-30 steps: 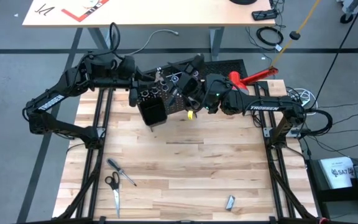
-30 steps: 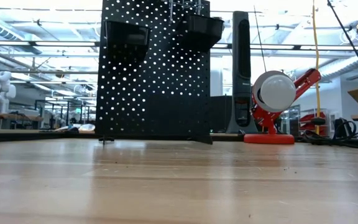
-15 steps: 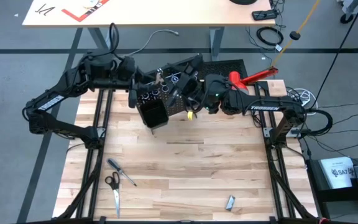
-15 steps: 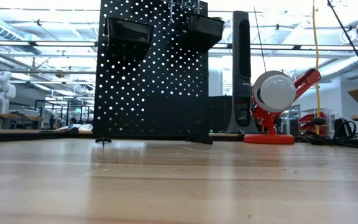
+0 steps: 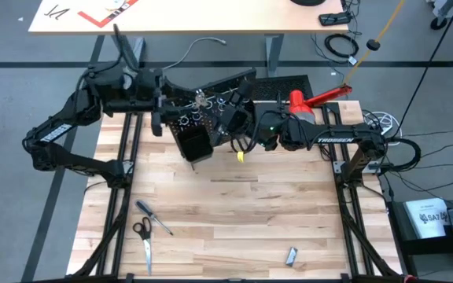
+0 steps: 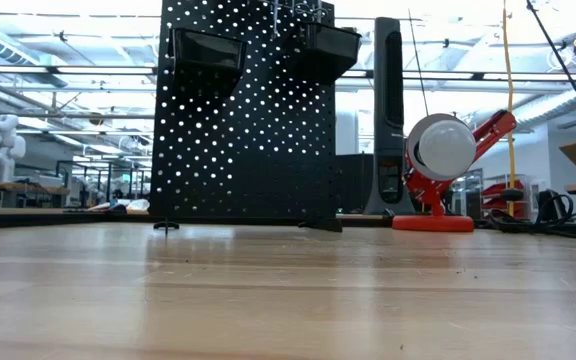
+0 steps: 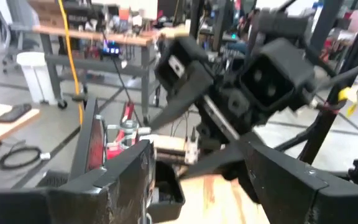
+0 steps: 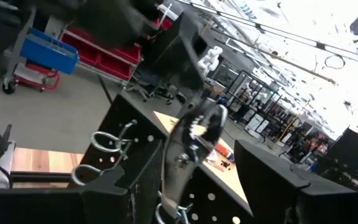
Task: Hang tools onto peg board
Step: Put the blade dispenser into the bottom black basket on the pegboard
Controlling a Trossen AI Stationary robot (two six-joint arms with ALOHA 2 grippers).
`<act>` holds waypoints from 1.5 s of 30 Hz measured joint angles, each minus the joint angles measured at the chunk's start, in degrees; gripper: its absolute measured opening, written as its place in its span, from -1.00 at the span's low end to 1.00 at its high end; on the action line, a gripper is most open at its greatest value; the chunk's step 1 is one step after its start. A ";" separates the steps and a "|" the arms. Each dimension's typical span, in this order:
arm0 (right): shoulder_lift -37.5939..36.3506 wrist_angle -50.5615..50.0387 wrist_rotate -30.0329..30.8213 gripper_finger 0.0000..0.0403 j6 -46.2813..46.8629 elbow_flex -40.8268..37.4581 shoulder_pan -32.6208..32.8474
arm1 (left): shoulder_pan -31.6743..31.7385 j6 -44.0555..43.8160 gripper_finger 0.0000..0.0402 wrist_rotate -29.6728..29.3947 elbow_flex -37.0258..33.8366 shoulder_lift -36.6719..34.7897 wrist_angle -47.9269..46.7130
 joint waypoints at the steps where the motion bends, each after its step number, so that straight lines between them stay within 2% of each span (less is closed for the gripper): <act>1: 0.00 0.02 0.11 -0.02 -0.60 0.00 0.37 | -0.18 0.01 0.34 -0.06 0.00 -0.42 0.52; 4: 0.00 0.15 1.72 -0.02 -1.84 0.00 1.98 | -0.80 0.03 0.34 -0.23 0.00 -1.65 1.42; 8: -0.02 -0.85 7.49 -0.02 -2.98 0.02 5.15 | -1.41 0.50 0.34 -0.34 0.00 -3.54 1.86; 13: -0.02 -10.38 8.97 -0.02 -1.42 0.00 9.48 | -2.72 4.19 0.34 -5.09 0.00 -6.06 1.15; 16: -0.04 -21.63 7.81 -0.02 5.51 0.01 11.85 | -3.75 6.00 0.34 -8.81 -0.47 -7.18 0.37; 19: -0.04 -33.37 2.62 -0.02 16.20 -0.02 13.39 | -4.50 6.59 0.34 -10.88 -2.49 -8.38 0.14; 21: -0.10 -36.85 -0.72 -0.02 22.61 -0.88 13.96 | -4.86 6.63 0.34 -11.63 -5.67 -9.72 1.41; 25: -0.24 -34.83 -1.81 -0.02 28.06 -7.63 15.65 | -5.46 6.13 0.34 -12.50 -15.76 -13.59 8.95; 30: -1.61 -26.41 -1.08 -0.02 32.95 -19.70 17.78 | -6.72 4.59 0.34 -12.73 -28.40 -19.77 18.33; 35: -6.21 -18.56 4.64 -0.02 40.16 -31.46 20.87 | -9.48 1.95 0.34 -14.14 -35.62 -24.91 21.88; 38: -10.45 -18.36 9.04 -0.02 47.74 -37.98 23.15 | -11.46 1.66 0.34 -16.67 -38.59 -26.96 23.76; 40: -13.71 -19.38 9.47 -0.02 54.48 -42.43 24.77 | -12.65 1.65 0.34 -18.11 -40.71 -28.19 24.26; 42: -16.97 -21.30 9.03 -0.02 62.66 -47.07 26.53 | -13.74 1.71 0.34 -18.48 -42.66 -29.02 25.34; 45: -20.31 -22.99 4.98 -0.02 74.31 -53.60 28.80 | -15.36 1.93 0.34 -18.48 -46.24 -29.89 27.59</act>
